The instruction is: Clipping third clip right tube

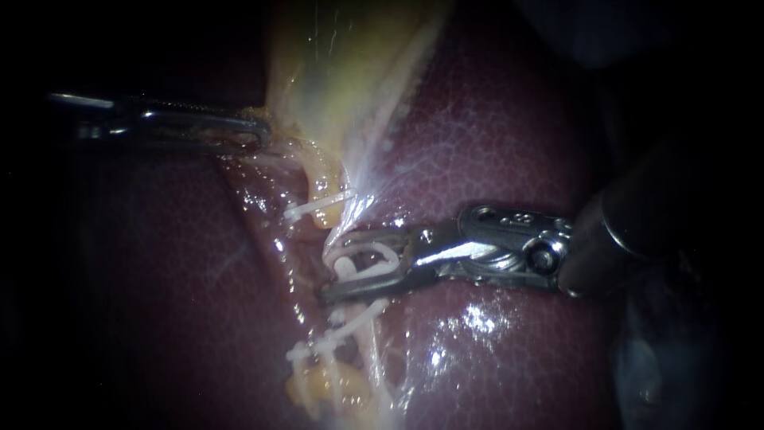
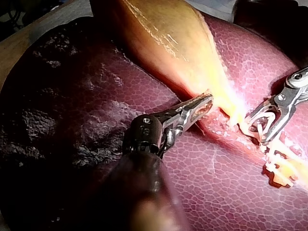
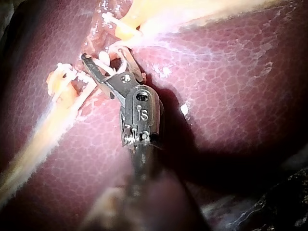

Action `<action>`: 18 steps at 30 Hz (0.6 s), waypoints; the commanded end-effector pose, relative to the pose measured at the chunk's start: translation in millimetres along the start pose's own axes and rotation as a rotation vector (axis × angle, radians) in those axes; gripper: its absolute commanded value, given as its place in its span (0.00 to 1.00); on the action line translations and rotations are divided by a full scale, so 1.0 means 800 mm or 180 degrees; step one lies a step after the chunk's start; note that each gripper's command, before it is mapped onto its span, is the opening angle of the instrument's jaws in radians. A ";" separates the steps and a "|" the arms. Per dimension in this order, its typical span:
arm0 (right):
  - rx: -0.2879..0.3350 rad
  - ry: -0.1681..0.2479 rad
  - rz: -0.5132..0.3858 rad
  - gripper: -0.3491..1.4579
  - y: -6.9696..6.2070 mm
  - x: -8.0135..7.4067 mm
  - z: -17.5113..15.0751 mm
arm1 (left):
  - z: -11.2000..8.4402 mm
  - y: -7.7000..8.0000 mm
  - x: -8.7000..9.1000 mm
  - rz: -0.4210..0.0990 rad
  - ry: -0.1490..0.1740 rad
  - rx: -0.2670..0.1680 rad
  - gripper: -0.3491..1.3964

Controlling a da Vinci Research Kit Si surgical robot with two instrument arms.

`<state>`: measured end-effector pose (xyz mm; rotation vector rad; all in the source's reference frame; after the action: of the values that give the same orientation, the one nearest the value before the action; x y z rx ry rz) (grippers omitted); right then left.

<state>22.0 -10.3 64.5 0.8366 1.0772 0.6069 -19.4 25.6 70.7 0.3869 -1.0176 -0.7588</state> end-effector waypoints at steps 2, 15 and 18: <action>0.0002 -0.0002 -0.0002 0.46 -0.0001 0.0001 -0.0001 | 0.0000 0.0000 0.0000 -0.0001 0.0000 -0.0001 0.00; 0.0024 0.0007 0.0037 0.46 -0.0030 0.0020 -0.0055 | -0.0001 0.0000 0.0000 -0.0001 0.0000 0.0000 0.00; 0.0006 0.0021 0.0055 0.46 -0.0037 0.0027 -0.0078 | -0.0001 0.0000 0.0000 -0.0001 0.0000 0.0000 0.00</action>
<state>16.6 -8.3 59.1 0.8487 1.0776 0.6248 -19.4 25.6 70.7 0.3868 -1.0174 -0.7591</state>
